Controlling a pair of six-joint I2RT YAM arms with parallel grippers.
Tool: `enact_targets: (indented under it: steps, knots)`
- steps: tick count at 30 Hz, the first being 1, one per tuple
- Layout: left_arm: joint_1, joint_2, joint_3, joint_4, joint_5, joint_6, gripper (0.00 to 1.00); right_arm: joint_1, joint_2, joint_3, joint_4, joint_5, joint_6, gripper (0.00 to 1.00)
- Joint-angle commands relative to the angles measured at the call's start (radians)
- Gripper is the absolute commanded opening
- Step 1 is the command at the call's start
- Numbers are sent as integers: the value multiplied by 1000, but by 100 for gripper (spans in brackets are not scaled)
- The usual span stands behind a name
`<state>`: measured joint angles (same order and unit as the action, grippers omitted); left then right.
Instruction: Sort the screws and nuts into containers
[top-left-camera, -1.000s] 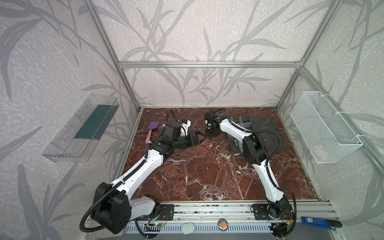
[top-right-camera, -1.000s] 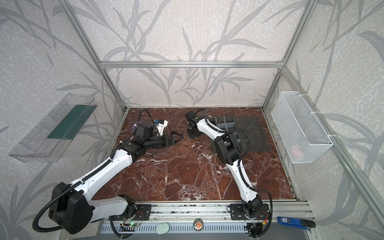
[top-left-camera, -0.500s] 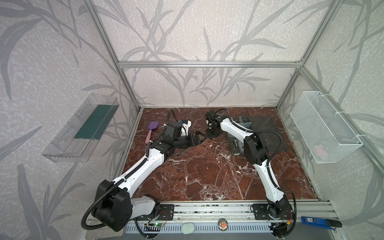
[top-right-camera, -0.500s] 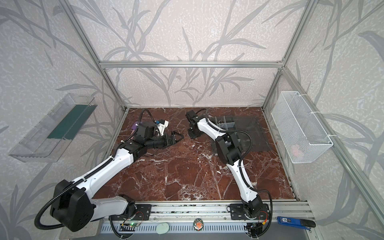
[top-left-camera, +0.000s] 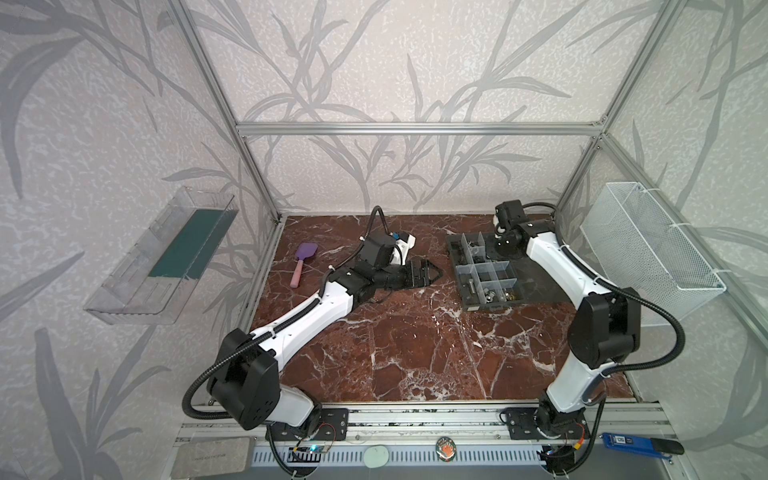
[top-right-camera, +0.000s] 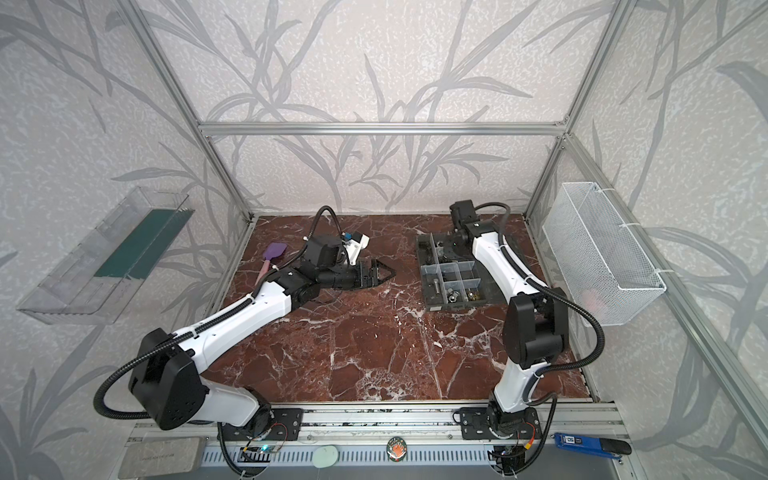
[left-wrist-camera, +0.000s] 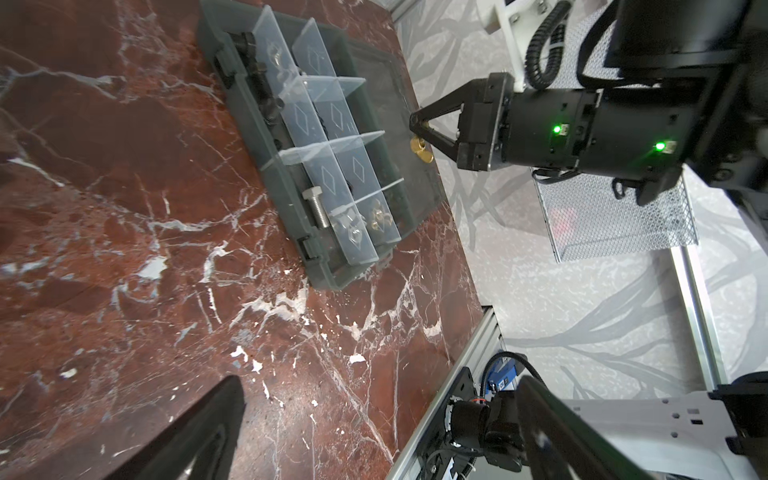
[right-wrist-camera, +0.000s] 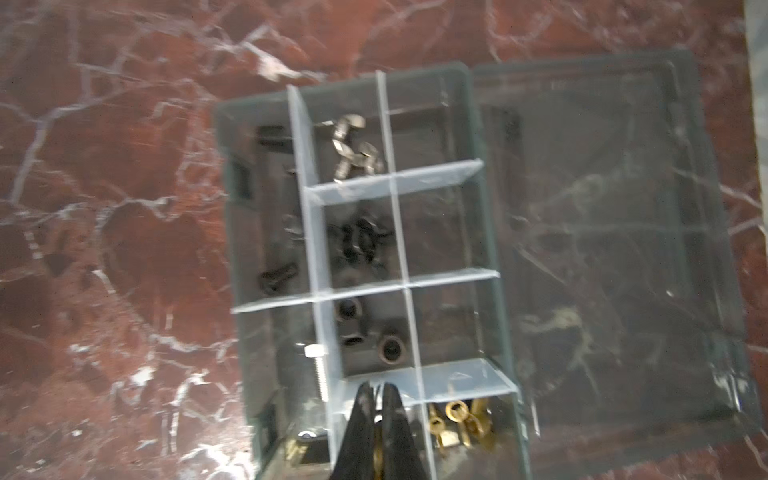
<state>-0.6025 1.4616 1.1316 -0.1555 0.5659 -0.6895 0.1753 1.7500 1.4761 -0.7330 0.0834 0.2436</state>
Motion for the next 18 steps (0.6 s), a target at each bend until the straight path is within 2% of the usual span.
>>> enact_targets:
  steps: [1,4,12,18]
  knots:
    - [-10,12,34,9,-18,24,99,-28,-37,-98,40,-7,14,0]
    - [-10,12,36,3,-24,27,99,-40,-68,-152,71,-2,13,0]
    - [-9,-13,18,-28,-53,45,99,-59,23,-207,95,46,17,0]
    - [24,-56,-8,-67,-84,78,99,-60,18,-222,106,79,5,7]
